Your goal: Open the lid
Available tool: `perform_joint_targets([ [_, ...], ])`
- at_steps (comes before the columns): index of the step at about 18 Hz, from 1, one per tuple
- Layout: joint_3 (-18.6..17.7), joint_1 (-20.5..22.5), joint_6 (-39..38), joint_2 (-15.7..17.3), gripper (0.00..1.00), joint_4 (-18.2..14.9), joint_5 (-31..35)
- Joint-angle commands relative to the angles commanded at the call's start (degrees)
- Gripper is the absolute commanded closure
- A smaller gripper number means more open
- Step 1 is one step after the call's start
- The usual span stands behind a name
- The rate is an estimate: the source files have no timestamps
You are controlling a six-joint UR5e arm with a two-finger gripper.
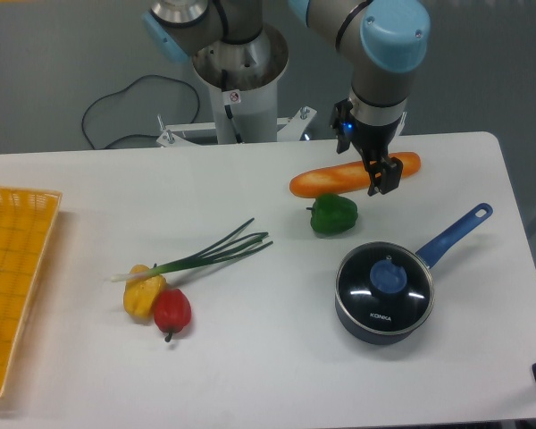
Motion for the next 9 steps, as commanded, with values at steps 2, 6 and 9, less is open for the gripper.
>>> perform_joint_targets([
  [2, 0.62, -0.09, -0.88, -0.18, 0.00, 0.18, 0.18],
  [6, 0.44, -0.09, -0.71, -0.88, 0.00, 2.98, 0.18],
  [9, 0.44, 0.18, -0.89, -1.84, 0.00, 4.47, 0.18],
])
